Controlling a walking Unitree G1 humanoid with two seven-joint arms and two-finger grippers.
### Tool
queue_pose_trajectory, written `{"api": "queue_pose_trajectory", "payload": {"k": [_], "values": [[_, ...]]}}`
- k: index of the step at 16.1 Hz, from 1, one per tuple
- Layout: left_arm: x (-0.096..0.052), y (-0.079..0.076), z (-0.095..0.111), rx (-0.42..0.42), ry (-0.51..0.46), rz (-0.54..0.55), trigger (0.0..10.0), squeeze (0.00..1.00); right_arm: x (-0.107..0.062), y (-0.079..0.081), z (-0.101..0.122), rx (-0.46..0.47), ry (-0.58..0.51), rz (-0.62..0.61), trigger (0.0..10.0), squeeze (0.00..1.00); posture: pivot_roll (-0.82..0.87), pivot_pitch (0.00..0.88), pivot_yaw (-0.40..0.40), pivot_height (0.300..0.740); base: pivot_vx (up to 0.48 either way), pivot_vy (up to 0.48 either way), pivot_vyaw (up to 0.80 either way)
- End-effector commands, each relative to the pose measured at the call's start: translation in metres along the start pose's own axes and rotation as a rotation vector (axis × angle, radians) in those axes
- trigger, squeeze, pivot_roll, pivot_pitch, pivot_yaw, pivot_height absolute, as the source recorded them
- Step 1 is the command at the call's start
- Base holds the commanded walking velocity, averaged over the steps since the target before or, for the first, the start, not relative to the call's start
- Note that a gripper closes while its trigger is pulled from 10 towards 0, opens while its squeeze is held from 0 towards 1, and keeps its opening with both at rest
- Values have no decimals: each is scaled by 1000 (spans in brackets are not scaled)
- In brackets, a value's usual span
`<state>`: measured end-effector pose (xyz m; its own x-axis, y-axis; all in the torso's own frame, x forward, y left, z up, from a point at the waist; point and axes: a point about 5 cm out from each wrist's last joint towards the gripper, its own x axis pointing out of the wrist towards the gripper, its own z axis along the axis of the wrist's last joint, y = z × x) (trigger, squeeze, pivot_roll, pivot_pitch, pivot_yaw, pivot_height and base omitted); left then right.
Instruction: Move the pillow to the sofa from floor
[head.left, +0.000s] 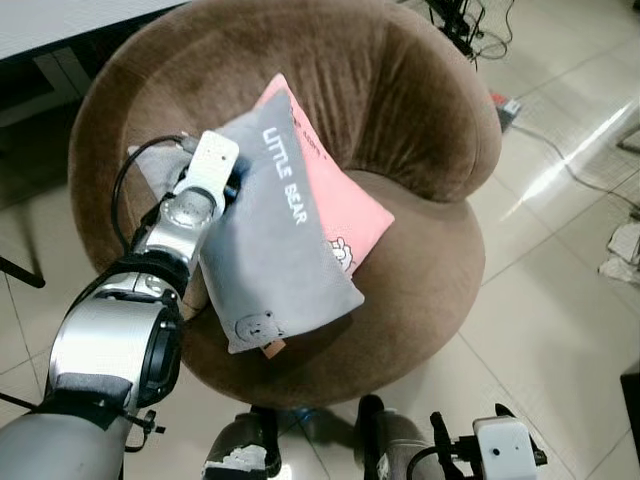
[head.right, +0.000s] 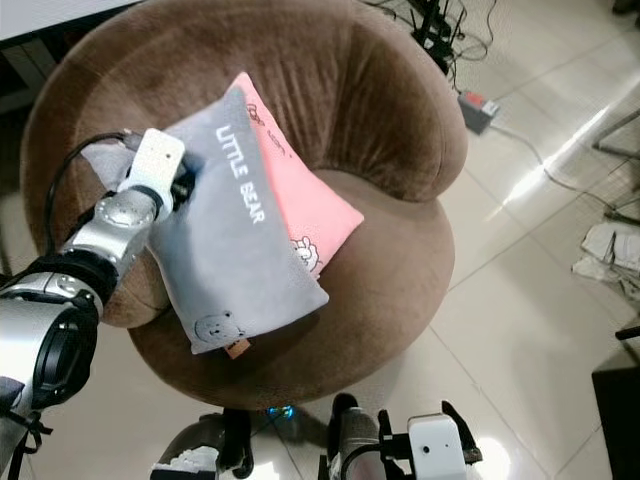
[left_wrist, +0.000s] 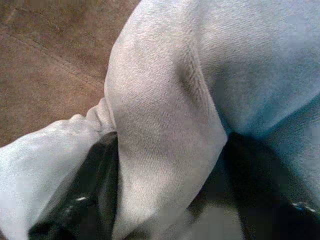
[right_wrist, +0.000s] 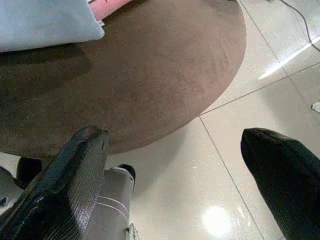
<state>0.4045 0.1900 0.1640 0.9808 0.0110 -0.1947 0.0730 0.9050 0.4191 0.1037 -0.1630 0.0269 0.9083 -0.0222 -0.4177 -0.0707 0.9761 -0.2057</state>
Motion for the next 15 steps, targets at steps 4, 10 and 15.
{"api": "queue_pose_trajectory", "payload": {"k": [4,10,15], "values": [[-1,-17,-6,-45,20,-68,10000,1000,2,7,2,13,5,16,10000,451,-333,328,-28,740,0,0,0],[2,-1,18,-61,-62,-18,10000,1000,-2,-2,-3,4,18,-7,10000,455,-340,284,-30,740,0,0,0],[2,28,58,-64,-194,21,10000,1000,28,5,-1,15,-17,8,10000,455,-240,196,13,740,0,0,0]]}}
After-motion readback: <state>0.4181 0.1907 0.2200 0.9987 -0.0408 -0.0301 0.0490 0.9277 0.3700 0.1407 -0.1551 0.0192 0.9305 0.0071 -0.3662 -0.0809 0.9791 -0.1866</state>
